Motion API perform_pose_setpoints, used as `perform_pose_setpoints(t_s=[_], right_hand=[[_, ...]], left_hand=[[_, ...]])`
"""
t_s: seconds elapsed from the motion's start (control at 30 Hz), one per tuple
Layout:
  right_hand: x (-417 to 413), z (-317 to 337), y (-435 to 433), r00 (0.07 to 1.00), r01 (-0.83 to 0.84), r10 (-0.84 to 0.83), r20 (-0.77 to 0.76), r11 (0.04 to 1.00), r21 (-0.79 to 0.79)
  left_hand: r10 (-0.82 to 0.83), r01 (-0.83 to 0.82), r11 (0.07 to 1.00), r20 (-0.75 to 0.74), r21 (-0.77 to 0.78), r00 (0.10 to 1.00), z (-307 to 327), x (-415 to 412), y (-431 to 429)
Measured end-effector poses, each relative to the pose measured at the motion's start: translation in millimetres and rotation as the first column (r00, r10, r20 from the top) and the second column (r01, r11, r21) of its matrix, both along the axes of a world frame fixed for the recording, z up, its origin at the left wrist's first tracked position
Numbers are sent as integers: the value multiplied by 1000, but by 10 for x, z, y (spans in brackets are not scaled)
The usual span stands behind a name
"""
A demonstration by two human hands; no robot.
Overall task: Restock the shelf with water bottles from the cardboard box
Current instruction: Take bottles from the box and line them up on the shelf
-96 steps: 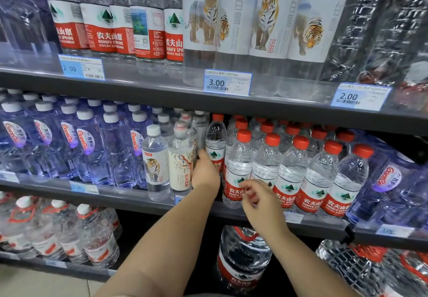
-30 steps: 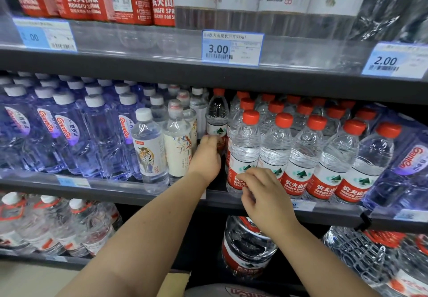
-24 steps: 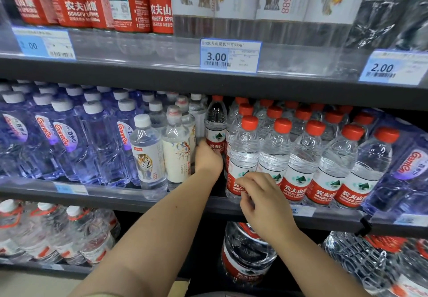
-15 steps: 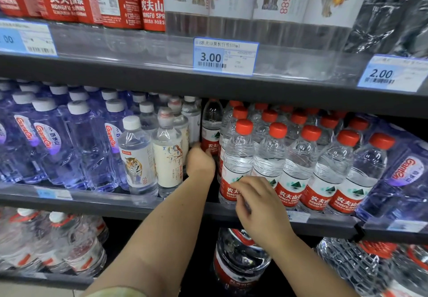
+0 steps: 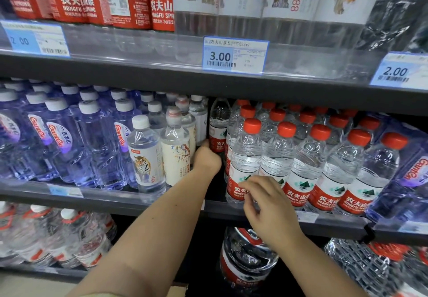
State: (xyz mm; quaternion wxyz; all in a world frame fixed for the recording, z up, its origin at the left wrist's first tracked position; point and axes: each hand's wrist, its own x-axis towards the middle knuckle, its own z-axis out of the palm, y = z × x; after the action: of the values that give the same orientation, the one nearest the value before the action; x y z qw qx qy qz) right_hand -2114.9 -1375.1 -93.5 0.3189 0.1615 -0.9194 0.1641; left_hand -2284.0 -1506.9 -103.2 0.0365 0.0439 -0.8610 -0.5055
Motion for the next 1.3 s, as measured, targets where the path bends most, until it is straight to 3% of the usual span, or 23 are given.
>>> perform_pose_setpoints(t_s=[0.27, 0.43, 0.5, 0.63, 0.7, 0.87, 1.0, 1.13, 1.23, 1.3], right_hand=[[3, 52, 80, 1000, 0, 0, 4, 1000, -5], [-15, 64, 80, 1000, -13, 13, -4, 1000, -21], [-17, 78, 63, 1000, -14, 14, -8, 999, -29], [-38, 54, 10, 999, -20, 20, -32, 1000, -19], [-49, 23, -8, 999, -16, 15, -39, 1000, -9], [-52, -20, -15, 998, -32, 32, -48, 999, 1], [-48, -13, -16, 998, -31, 30, -47, 999, -17], [-49, 27, -23, 999, -17, 15, -49, 999, -28], [-47, 49, -33, 999, -9, 7, -45, 999, -43], [-49, 52, -33, 999, -4, 2, -44, 999, -45]], left_hand=[[-52, 50, 997, 31, 55, 998, -112, -38, -2], [-7, 10, 999, -59, 53, 998, -142, -61, 20], [14, -14, 1000, -83, -2, 996, -126, -85, 53], [4, -34, 950, -98, -310, 995, -50, -179, 98], [4, -44, 922, -105, -385, 995, -48, -216, 111], [51, -104, 912, -144, -396, 988, -42, -193, 126], [-87, 12, 913, -167, -407, 982, -54, -149, 51], [-357, 217, 773, -126, -596, 926, -43, -57, -60], [-438, 260, 561, -15, -786, 899, -75, -23, -64], [-421, 206, 357, 40, -911, 906, -132, -29, -39]])
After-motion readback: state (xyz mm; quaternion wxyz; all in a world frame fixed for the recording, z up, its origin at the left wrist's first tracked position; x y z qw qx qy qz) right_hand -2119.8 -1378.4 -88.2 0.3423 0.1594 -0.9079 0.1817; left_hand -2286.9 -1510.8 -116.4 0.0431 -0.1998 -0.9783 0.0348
